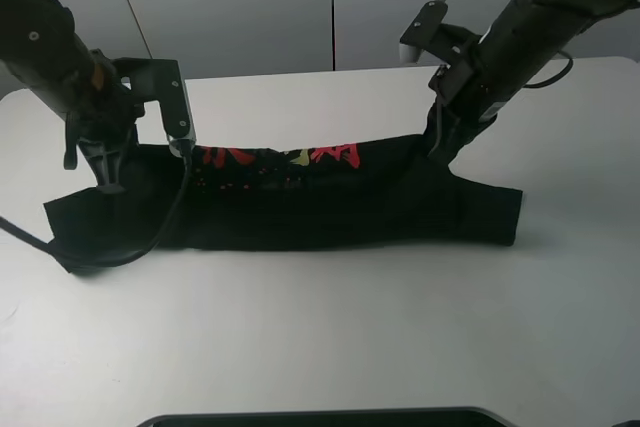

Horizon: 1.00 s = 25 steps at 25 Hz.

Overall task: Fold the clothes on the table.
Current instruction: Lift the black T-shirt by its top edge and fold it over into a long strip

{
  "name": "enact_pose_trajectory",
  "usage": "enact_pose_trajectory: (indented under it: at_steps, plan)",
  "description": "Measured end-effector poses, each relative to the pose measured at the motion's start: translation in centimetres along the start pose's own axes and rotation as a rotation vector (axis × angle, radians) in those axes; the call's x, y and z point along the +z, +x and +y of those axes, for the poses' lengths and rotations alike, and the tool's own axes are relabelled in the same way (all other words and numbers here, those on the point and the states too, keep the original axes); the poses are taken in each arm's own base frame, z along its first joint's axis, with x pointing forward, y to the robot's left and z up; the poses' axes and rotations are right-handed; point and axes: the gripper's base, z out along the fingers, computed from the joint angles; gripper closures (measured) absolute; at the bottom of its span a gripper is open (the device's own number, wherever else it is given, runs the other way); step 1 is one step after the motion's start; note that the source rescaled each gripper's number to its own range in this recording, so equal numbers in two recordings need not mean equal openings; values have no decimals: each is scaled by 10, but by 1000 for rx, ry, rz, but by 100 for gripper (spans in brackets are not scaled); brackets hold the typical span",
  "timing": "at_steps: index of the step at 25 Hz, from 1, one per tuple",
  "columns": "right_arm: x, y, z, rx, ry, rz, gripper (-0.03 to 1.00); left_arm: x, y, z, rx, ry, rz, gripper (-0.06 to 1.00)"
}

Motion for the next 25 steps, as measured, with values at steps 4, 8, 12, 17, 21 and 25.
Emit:
enact_pose_trajectory:
  at_steps: [4,8,12,17,21,25]
  plan:
    - [17,-3,-13,4,98,-49,97,31,-4,1,-5,-5,-17,94]
    - [41,0,-20,16,125,-40,97,52,-8,7,8,-32,-17,94]
    - [67,6,-27,27,160,-33,97,71,-8,15,-13,-42,-36,94]
    - [89,11,-33,32,208,-39,96,87,-7,18,-23,-36,-41,94]
    - [91,10,-36,33,234,-53,75,90,-9,17,-23,-39,-59,93]
    - [88,11,-42,85,265,-78,38,87,-7,22,-83,-35,-5,65]
